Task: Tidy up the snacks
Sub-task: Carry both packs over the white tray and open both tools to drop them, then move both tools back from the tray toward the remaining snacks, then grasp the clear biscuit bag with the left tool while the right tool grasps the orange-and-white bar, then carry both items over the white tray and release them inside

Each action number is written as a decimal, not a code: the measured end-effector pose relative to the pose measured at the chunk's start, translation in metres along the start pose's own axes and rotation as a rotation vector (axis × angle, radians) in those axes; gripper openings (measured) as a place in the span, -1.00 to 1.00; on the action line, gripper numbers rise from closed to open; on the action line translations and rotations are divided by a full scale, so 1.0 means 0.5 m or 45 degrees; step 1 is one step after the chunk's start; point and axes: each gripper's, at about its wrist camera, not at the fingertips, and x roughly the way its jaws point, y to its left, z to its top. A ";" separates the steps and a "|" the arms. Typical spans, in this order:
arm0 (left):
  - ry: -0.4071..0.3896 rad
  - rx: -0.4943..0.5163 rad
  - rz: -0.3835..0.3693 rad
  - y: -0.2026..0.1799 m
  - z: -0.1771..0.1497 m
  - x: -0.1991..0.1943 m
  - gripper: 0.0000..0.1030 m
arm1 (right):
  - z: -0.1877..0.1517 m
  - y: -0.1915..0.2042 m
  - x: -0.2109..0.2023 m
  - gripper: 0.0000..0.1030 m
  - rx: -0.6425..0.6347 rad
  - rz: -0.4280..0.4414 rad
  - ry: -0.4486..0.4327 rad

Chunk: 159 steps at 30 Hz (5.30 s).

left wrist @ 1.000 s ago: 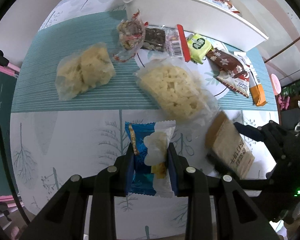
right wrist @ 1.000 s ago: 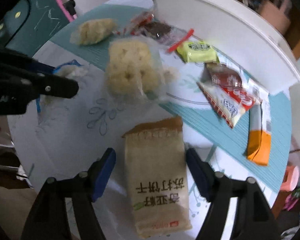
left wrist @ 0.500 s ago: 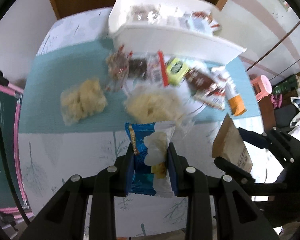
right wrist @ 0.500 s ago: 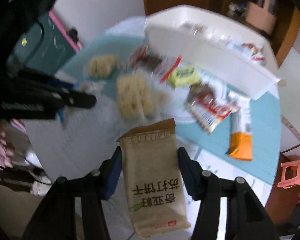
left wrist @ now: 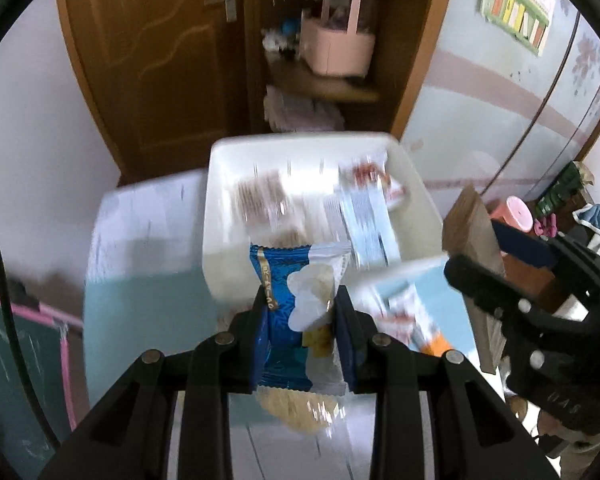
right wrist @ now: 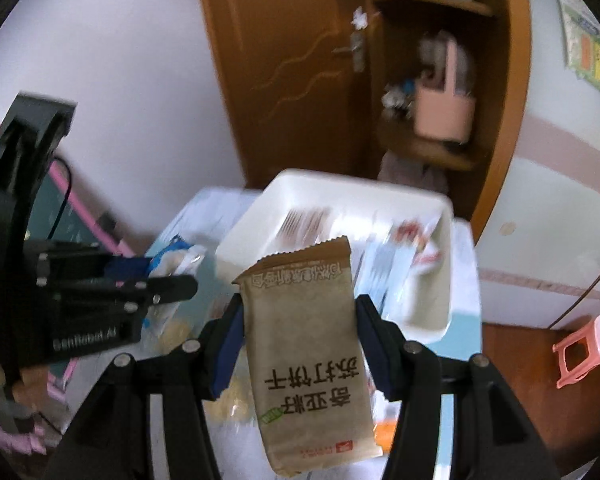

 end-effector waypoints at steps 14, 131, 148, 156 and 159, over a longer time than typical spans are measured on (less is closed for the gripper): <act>-0.052 -0.016 0.060 0.022 0.188 0.122 -0.45 | 0.153 -0.111 0.096 0.06 0.217 -0.084 -0.043; 0.388 -0.334 0.117 -0.010 -0.323 0.312 0.20 | -0.355 -0.132 0.193 -0.22 0.106 -0.194 0.507; 0.332 -0.125 0.093 -0.109 -0.347 0.238 0.10 | -0.384 -0.108 0.095 -0.38 0.209 -0.073 0.456; 0.230 -0.080 0.060 -0.109 -0.319 0.160 0.10 | -0.343 -0.087 0.008 -0.38 0.217 -0.024 0.335; 0.192 -0.075 0.037 -0.113 -0.289 0.129 0.10 | -0.303 -0.079 -0.022 -0.38 0.206 -0.005 0.257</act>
